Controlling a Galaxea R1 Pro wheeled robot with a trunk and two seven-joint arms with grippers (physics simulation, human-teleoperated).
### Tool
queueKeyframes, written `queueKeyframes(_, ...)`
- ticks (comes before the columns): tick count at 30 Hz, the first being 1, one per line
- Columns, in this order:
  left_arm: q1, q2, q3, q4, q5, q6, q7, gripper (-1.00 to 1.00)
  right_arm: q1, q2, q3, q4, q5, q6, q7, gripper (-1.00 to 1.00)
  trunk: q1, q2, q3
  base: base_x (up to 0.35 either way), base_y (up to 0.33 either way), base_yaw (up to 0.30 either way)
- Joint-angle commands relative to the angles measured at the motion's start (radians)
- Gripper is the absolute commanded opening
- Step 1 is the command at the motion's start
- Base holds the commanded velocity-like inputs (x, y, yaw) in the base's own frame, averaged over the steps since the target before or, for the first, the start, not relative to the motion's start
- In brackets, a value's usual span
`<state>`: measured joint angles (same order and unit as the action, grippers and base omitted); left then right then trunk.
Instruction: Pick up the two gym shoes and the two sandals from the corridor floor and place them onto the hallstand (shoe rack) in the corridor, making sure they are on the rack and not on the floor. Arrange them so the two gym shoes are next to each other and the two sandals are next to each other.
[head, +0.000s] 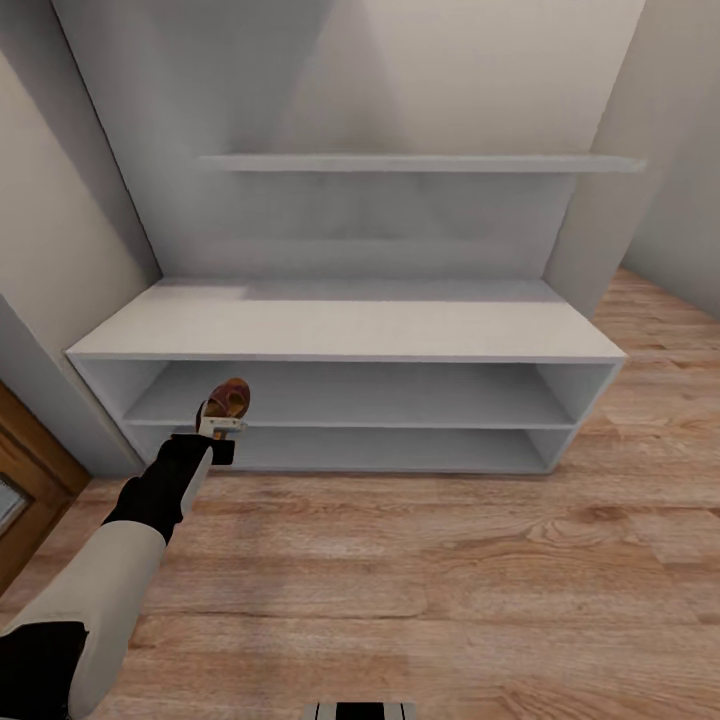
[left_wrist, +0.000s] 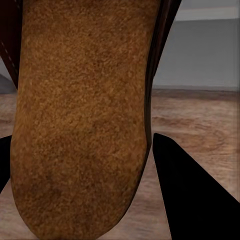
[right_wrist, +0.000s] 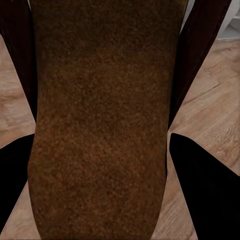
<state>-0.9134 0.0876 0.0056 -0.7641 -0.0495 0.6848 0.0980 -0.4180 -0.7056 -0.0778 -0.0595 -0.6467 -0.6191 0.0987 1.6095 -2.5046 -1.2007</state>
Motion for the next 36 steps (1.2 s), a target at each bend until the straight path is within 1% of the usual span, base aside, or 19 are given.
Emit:
queueKeyframes(1,0.0,0.0,0.001,-0.001,-0.007,0.005,-0.003,-1.0,-0.001,0.0,-0.008,0.001,-0.004,-0.002,0.01,-1.0,0.0,0.0,-0.001,0.039,-0.015,0.0)
queueKeyframes(7,-0.002,0.0,0.001,-0.001,-0.007,0.005,-0.003,-1.0,-0.001,0.0,-0.008,0.001,-0.004,-0.002,0.01,-1.0,0.0,0.0,-0.001,0.021,-0.005,0.0)
queueKeyframes(14,-0.001,0.0,0.001,-0.001,-0.008,0.005,-0.003,-1.0,-0.001,-0.001,-0.008,0.001,-0.004,-0.002,0.01,-1.0,0.0,0.0,-0.001,0.149,0.0,0.0)
queueKeyframes(23,-0.001,0.0,0.001,-0.001,-0.007,0.005,-0.003,-1.0,-0.001,-0.002,-0.008,0.002,-0.004,-0.002,0.01,-1.0,0.0,0.0,-0.001,0.032,0.0,0.0)
queueKeyframes(33,0.002,0.0,0.001,-0.001,-0.006,0.005,-0.003,-1.0,-0.001,-0.003,-0.008,0.003,-0.004,-0.002,0.01,-1.0,0.0,0.0,-0.001,0.272,0.0,0.0)
queueKeyframes(36,0.003,0.0,0.001,-0.001,-0.007,0.005,-0.003,-1.0,-0.001,-0.003,-0.008,0.003,-0.004,-0.002,0.01,-1.0,0.0,0.0,-0.001,0.141,0.0,0.0)
